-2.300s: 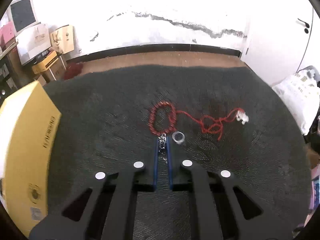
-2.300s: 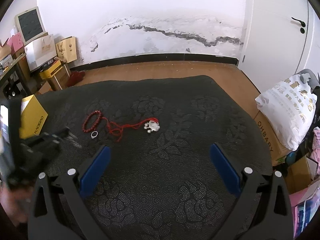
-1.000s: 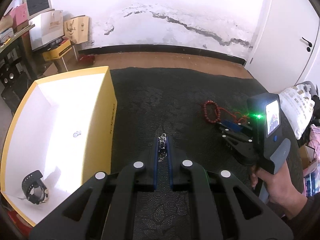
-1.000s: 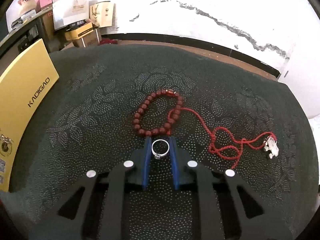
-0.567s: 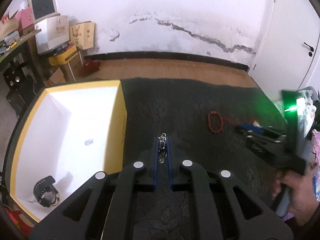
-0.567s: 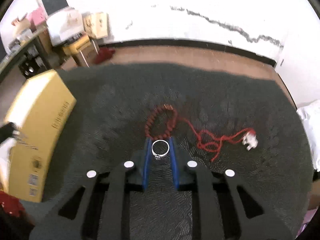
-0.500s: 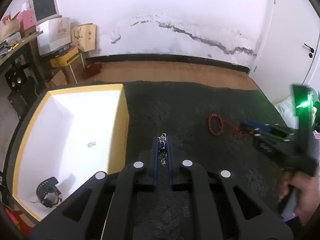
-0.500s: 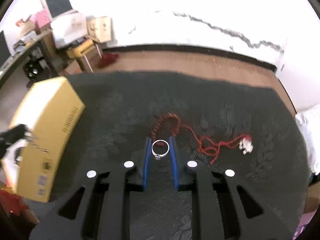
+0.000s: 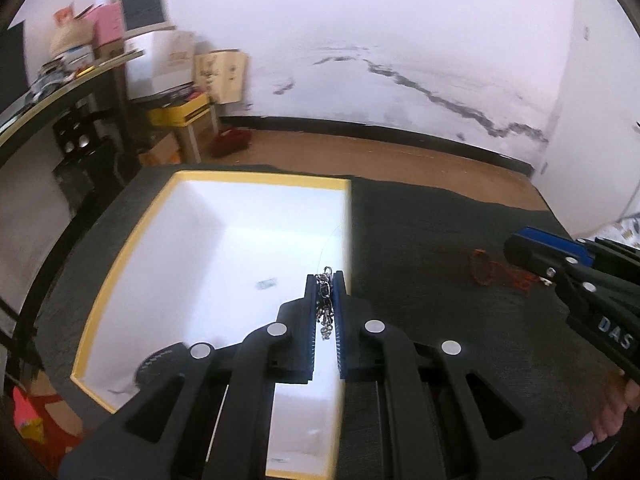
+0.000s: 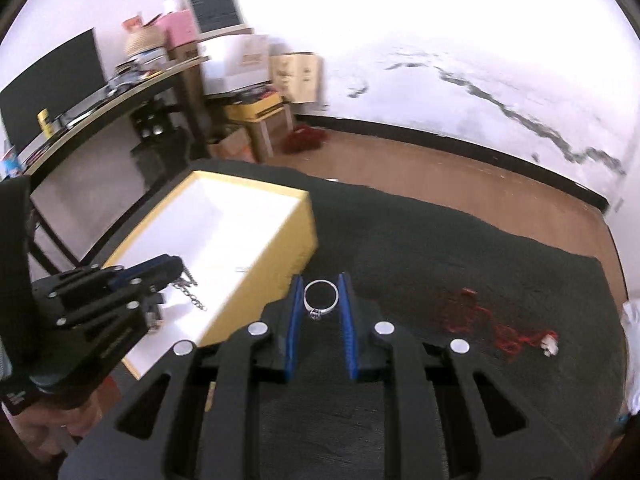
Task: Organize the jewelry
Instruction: 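Carry the necklace and ring over the white box with both tools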
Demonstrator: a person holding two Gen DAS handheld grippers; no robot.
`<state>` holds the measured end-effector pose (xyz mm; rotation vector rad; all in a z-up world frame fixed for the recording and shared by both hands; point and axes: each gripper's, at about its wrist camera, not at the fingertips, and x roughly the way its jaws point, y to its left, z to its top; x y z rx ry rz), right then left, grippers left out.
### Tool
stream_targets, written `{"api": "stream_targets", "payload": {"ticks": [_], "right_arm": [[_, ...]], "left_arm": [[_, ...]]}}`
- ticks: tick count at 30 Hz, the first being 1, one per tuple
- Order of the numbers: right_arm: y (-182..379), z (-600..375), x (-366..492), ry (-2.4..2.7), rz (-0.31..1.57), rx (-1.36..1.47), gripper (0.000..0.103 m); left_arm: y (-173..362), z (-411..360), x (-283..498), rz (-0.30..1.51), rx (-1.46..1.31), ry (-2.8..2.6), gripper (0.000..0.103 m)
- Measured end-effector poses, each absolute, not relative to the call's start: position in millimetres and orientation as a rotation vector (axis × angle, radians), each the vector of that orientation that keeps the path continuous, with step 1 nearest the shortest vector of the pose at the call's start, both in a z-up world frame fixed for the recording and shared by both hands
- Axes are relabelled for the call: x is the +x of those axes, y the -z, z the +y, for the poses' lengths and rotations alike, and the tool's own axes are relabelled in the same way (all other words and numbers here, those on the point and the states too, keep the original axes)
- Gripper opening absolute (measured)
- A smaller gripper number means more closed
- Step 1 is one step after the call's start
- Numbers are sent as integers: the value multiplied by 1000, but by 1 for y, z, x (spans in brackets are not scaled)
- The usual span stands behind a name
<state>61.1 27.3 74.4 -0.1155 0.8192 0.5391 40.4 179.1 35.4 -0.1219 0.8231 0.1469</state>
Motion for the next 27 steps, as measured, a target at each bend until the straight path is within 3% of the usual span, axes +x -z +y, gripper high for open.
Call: {"api": "stream_targets", "payload": {"ticks": [11,27], "right_arm": [[-65,127,42,-669,821,-171,19],[-51,167,47,-710,837,-181,19]], "left_arm": [[-1,252,33,899,-167,-270,8],[51,282,45,1026,-136,-311,8]]}}
